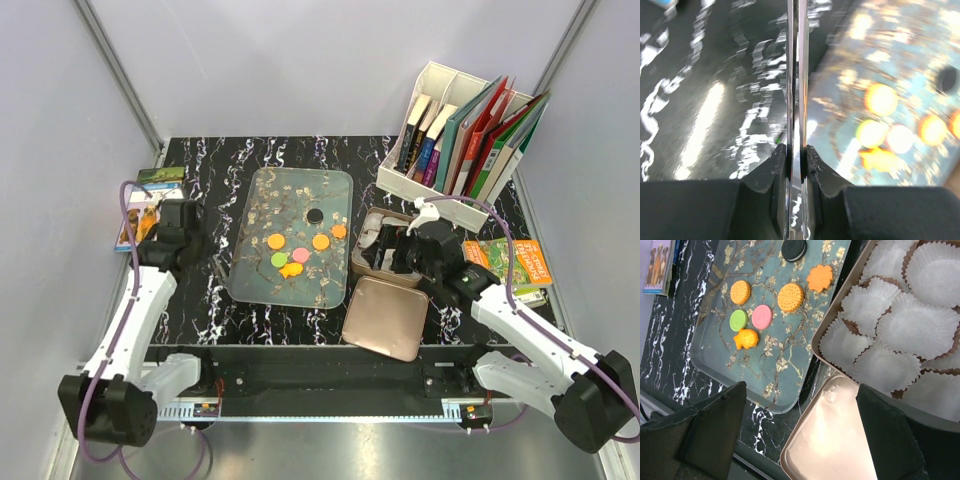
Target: Pack the cookies
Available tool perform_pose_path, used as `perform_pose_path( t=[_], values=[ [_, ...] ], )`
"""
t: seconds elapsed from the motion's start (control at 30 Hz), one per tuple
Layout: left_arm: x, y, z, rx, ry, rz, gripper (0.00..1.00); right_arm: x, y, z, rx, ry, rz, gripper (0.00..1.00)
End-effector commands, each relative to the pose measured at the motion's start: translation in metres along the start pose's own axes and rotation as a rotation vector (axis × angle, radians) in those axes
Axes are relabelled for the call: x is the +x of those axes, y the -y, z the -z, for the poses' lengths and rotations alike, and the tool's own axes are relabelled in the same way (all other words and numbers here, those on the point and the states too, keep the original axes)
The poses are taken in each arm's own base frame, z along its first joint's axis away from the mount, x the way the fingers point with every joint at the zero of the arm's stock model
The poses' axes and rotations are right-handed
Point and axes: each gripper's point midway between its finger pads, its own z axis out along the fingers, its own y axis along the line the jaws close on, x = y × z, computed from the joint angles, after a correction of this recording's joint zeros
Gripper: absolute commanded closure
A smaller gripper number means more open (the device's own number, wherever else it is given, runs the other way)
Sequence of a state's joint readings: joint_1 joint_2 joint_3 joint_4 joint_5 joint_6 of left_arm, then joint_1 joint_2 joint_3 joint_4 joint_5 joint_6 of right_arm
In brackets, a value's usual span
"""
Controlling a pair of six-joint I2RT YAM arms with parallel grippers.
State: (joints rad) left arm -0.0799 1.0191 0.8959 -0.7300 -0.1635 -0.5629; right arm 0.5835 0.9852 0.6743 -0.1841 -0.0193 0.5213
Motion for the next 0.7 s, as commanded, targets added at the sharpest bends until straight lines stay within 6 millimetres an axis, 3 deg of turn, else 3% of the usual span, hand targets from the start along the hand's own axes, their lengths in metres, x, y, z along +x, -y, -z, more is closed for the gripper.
perform_pose_path(
  t=[0.0,0.07,0.17,0.33,0.47,0.67],
  values=[
    [0.007,0.051,0.024,0.156,-0.032,-0.204,0.92,-0.036,-0.022,0.007,-0.039,0.084,0.003,0.0],
    [0.022,0.085,0.035,0.264,-0.082,-0.301,0.94,-0.041,-0.025,0.008,-0.043,0.085,0.003,0.0],
    [0.046,0.114,0.036,0.304,-0.157,-0.429,1.0,-0.05,-0.019,0.009,0.018,0.106,-0.011,0.0],
    [0.068,0.129,0.028,0.297,-0.235,-0.489,1.0,-0.051,-0.007,0.009,0.098,0.098,-0.042,0.0],
    [0.077,0.147,0.039,0.417,-0.274,-0.547,1.0,-0.045,-0.028,0.016,-0.034,0.086,-0.034,0.0],
    [0.083,0.162,0.055,0.549,-0.29,-0.575,1.0,-0.045,-0.033,0.018,-0.071,0.097,-0.028,0.0]
  ],
)
